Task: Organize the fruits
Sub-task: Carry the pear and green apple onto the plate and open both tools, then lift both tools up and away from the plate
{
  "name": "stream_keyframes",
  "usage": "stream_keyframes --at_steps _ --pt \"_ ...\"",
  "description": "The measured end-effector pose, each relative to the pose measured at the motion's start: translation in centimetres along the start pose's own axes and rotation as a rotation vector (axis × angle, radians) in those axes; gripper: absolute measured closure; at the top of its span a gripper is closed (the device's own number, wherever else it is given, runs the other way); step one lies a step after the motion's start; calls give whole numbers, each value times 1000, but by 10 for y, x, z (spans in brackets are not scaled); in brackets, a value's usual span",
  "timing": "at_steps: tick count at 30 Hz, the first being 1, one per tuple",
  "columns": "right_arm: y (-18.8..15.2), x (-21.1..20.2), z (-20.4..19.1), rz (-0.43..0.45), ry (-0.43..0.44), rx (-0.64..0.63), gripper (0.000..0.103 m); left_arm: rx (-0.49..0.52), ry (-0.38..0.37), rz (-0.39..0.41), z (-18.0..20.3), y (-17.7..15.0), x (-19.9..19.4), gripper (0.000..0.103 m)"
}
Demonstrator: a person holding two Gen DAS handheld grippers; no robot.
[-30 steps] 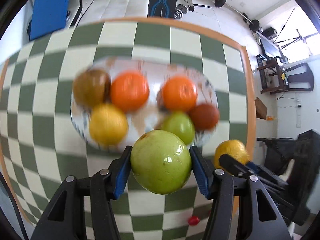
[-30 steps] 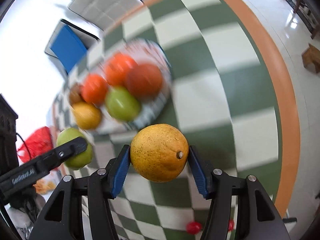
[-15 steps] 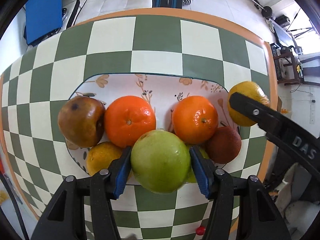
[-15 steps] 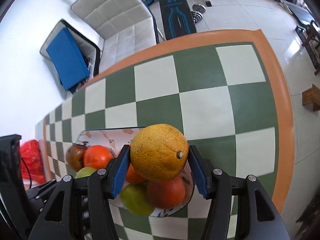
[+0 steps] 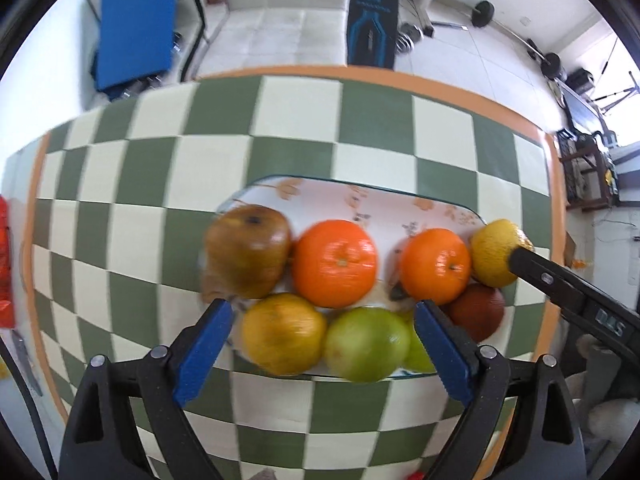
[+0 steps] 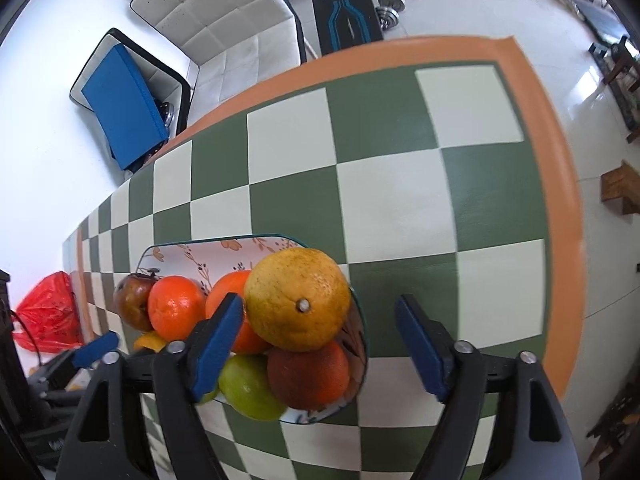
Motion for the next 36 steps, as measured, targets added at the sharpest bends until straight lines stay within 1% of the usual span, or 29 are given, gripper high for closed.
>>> stream_keyframes --at_steps 4,7,10,15,21,27,33,36 --pt "-11 -22 -6 48 -96 -69 9 3 26 54 -17 -4 -12 10" --pt "-23 -38 -15 91 -140 -106 8 -5 28 67 -23 -9 -17 10" --pt "-40 -52 -23 128 -172 -126 8 4 32 96 -29 -20 -25 10" --pt "-69 -68 -34 161 -191 -140 8 32 46 143 -34 -42 -40 10" --pt "-95 -91 -44 205 -218 -153 8 45 28 193 -35 -62 -65 10" --pt "-114 -132 -53 278 -238 -163 8 63 0 254 -32 -80 -100 10" --pt "-134 -185 -70 367 -251 -185 8 76 -21 322 -30 -97 -142 10" --pt "-144 -208 -78 396 -245 -192 8 78 -33 353 -30 -105 -163 10"
Point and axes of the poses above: each gripper's, at about its wrist camera, not at the fingertips, and x roughly the way its jaws point, z to its right, y to its top, the point moved 10 cm from there along x, roughly the way its jaws point, and after that the axes turned 8 degrees about -x, right-handed, at the moved point
